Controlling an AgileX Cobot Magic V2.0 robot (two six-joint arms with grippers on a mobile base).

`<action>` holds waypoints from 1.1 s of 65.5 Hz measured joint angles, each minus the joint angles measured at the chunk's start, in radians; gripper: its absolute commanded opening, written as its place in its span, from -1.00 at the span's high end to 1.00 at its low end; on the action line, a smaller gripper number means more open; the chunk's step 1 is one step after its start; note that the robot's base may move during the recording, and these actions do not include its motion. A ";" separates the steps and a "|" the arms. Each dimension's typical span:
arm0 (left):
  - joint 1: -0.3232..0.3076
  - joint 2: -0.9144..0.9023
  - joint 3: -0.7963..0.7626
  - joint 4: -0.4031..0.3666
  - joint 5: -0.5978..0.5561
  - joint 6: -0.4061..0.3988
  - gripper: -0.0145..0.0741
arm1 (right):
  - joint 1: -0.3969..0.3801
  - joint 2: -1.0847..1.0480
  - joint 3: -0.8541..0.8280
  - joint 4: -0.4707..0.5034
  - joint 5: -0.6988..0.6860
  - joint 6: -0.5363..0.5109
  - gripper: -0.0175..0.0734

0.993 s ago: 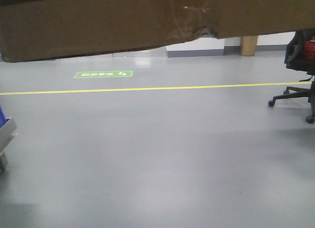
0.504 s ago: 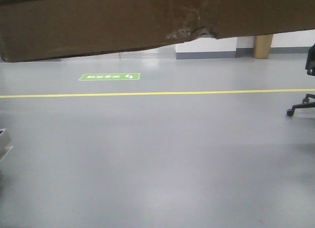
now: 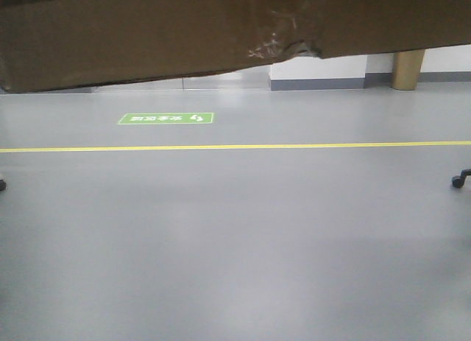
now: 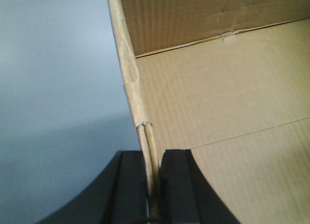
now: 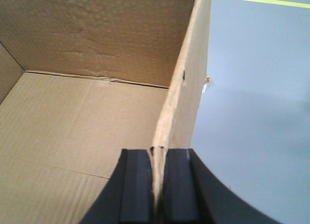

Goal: Grab carton from right shelf to conveyor
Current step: 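Hold the carton with both grippers while the base turns and drives to the conveyor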

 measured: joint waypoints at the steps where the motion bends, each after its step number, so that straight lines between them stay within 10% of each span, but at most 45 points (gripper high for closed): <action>1: 0.000 0.000 0.000 0.002 0.000 0.000 0.69 | 0.000 0.000 0.000 0.000 0.000 0.000 0.76; 72: 0.000 0.000 0.000 0.039 0.000 0.000 0.69 | 0.000 0.002 0.000 0.002 -0.014 0.000 0.76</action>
